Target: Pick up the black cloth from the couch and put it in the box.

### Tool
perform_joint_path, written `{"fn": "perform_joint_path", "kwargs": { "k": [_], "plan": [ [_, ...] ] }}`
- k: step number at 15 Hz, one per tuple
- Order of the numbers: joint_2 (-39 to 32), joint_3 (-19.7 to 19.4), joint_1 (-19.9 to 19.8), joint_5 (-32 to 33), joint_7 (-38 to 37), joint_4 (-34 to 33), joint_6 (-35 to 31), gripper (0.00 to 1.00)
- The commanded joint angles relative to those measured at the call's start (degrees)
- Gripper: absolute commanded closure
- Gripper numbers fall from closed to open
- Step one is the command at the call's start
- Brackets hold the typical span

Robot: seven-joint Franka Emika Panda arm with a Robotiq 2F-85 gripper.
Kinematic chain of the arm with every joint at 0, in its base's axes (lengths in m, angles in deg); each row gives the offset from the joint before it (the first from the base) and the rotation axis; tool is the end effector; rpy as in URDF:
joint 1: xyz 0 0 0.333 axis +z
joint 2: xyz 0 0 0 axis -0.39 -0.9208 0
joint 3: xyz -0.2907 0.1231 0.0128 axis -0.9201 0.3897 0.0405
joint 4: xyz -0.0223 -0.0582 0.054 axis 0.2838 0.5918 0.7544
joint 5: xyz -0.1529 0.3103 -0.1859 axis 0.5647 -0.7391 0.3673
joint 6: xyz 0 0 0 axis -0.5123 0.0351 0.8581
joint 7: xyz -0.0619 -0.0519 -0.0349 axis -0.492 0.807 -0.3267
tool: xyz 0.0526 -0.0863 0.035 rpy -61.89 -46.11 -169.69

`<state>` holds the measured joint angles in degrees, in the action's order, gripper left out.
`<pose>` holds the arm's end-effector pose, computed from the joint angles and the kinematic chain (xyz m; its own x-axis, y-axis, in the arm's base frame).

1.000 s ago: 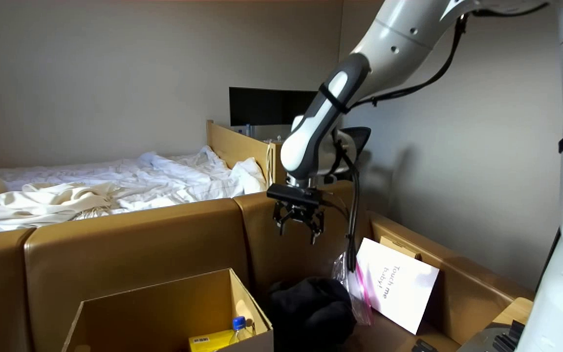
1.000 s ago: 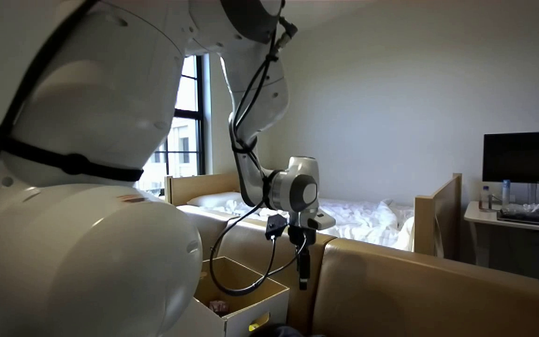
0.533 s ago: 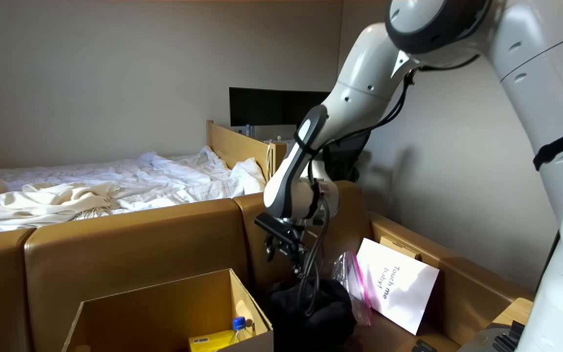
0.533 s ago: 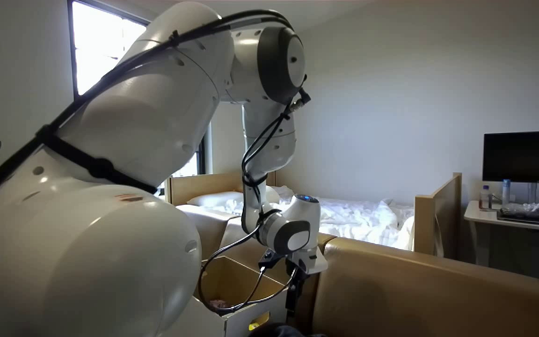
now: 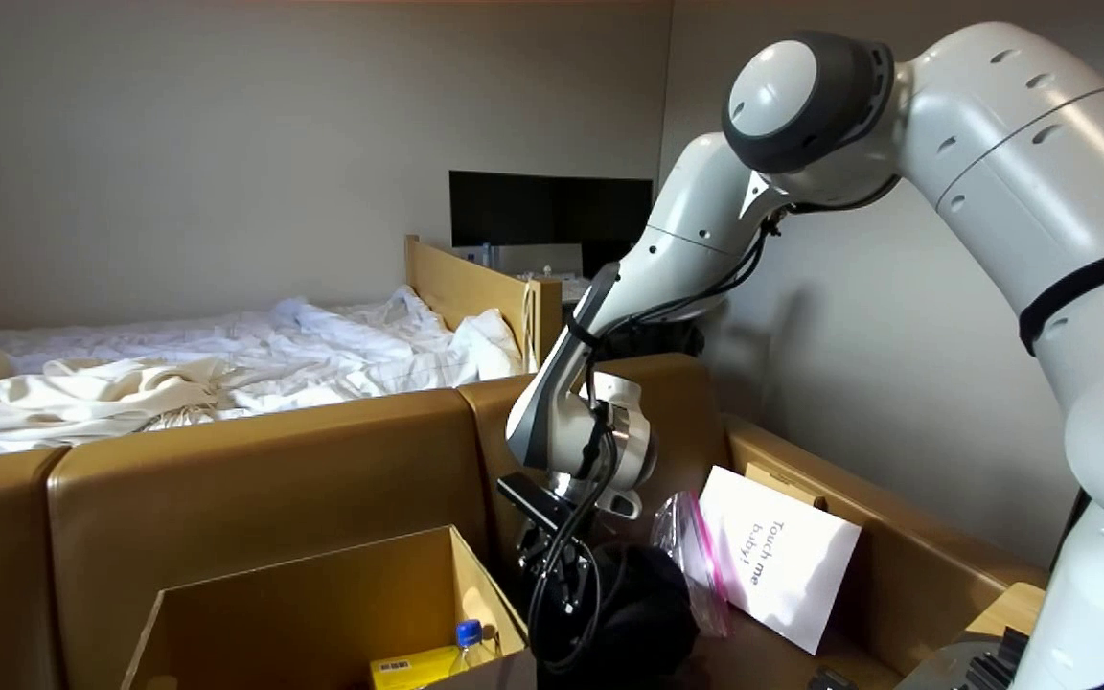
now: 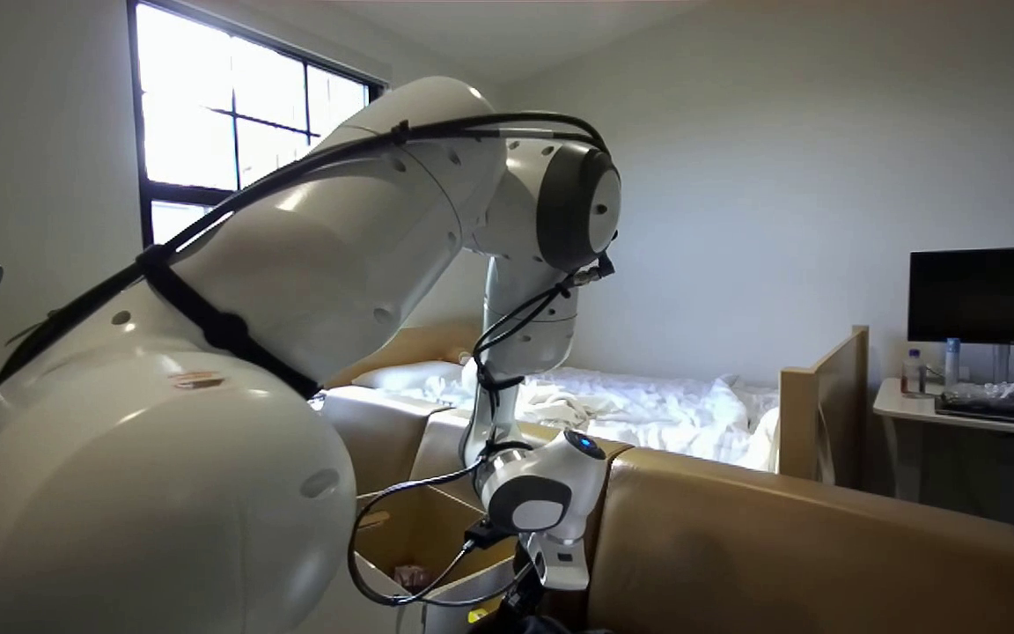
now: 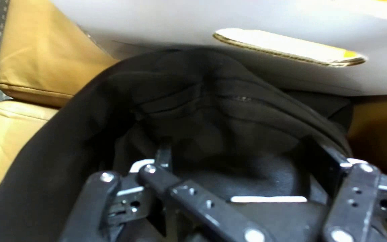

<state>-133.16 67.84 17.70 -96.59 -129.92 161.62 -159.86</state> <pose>0.5012 0.1055 0.0321 0.0871 -0.9238 -0.3728 -0.9955 -0.0946 0.0017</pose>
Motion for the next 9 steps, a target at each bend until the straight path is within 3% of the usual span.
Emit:
{"fn": "perform_joint_path", "kwargs": {
  "k": [1,5,9],
  "plan": [
    [0.4,-3.3,2.6,-4.1,0.9,1.2,0.7,0.0],
    [-2.4,-15.4,14.9,-0.1,-5.8,-0.5,-1.0,0.0],
    [-6.0,-20.9,21.3,2.2,-8.6,-2.5,-3.0,0.0]
  ]
}}
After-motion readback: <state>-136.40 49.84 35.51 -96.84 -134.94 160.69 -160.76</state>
